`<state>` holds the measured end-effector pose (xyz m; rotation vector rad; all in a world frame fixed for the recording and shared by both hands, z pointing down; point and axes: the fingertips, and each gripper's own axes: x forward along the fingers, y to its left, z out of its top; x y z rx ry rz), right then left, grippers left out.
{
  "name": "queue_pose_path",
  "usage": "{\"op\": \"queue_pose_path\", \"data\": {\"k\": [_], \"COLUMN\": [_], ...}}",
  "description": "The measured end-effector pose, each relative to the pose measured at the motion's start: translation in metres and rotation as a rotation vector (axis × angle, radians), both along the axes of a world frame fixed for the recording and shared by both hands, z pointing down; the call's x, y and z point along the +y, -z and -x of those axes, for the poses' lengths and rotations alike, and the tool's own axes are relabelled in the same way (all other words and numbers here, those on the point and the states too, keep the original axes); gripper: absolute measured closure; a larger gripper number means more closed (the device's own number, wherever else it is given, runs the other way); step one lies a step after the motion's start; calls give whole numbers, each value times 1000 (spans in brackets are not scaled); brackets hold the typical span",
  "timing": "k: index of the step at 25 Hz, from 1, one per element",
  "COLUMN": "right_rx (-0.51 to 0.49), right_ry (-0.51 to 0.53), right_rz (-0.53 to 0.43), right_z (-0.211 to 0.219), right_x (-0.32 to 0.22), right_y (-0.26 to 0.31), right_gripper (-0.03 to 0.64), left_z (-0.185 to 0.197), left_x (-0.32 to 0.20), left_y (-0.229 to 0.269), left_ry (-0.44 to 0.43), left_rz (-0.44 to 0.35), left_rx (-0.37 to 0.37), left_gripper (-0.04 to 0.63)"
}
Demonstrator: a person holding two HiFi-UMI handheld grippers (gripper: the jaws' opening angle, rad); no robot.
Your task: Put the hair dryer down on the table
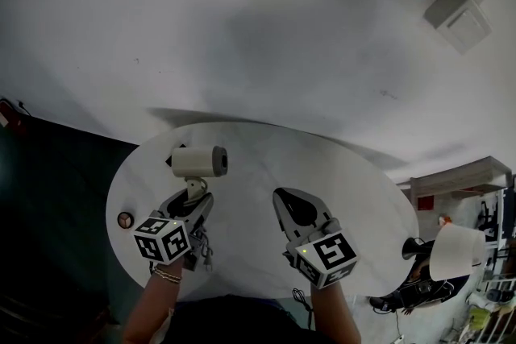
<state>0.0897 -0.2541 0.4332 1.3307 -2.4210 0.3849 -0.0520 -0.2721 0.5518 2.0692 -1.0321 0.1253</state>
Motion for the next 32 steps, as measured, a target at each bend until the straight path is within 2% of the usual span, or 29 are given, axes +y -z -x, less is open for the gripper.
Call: {"op": "queue_pose_path", "data": {"k": [13,18,32], "right_rx": [12,21,15], "right_ry": [-18,-14,6], "right_rz": [33,46,56], "right_z": [-3,-2,8], "right_x": [-25,-27,-31], "right_y": [-15,-21,-26], "right_gripper": [597,597,597], "left_z": [-14,-17,19], "left_x": [-30,-42,-55], "left_y": [-48,-66,-73], "left_ry": [-67,-52,32], "left_rz": [109,174,163], "left_rx": [6,23,-64], "left_gripper": [362,362,362]}}
